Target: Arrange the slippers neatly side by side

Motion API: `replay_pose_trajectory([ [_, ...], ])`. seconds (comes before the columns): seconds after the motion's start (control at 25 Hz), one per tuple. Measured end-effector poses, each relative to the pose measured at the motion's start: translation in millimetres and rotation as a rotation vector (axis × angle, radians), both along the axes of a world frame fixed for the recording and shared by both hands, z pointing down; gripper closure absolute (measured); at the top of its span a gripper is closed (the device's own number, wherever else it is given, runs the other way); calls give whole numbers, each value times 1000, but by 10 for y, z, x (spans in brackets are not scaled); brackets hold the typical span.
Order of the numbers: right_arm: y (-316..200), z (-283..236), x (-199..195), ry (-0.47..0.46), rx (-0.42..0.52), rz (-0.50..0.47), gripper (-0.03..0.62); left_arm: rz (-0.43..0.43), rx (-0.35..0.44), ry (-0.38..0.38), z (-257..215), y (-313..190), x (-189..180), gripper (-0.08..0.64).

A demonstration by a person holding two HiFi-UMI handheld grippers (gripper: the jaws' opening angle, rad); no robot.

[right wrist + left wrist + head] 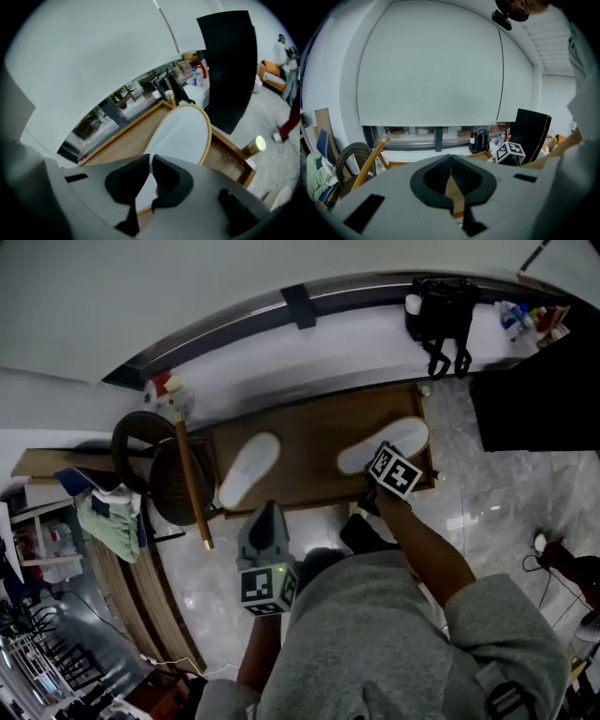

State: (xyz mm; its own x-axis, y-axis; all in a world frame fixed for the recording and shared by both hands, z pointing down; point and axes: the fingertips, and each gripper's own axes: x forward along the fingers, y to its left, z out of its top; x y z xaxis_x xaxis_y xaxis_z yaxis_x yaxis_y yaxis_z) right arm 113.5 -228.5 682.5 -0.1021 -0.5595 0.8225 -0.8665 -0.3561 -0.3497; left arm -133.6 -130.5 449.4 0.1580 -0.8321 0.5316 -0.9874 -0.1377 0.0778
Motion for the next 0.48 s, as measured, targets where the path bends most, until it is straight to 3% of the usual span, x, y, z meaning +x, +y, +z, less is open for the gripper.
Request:
replay_pose_trajectory([
  [0.2,-40,-85,-151,9,-1,-278,554,19,19,20,5,0,68,545],
  [0.48,-136,-430,-342,55,65,-528,554,15,38,28,-32,27,48,545],
])
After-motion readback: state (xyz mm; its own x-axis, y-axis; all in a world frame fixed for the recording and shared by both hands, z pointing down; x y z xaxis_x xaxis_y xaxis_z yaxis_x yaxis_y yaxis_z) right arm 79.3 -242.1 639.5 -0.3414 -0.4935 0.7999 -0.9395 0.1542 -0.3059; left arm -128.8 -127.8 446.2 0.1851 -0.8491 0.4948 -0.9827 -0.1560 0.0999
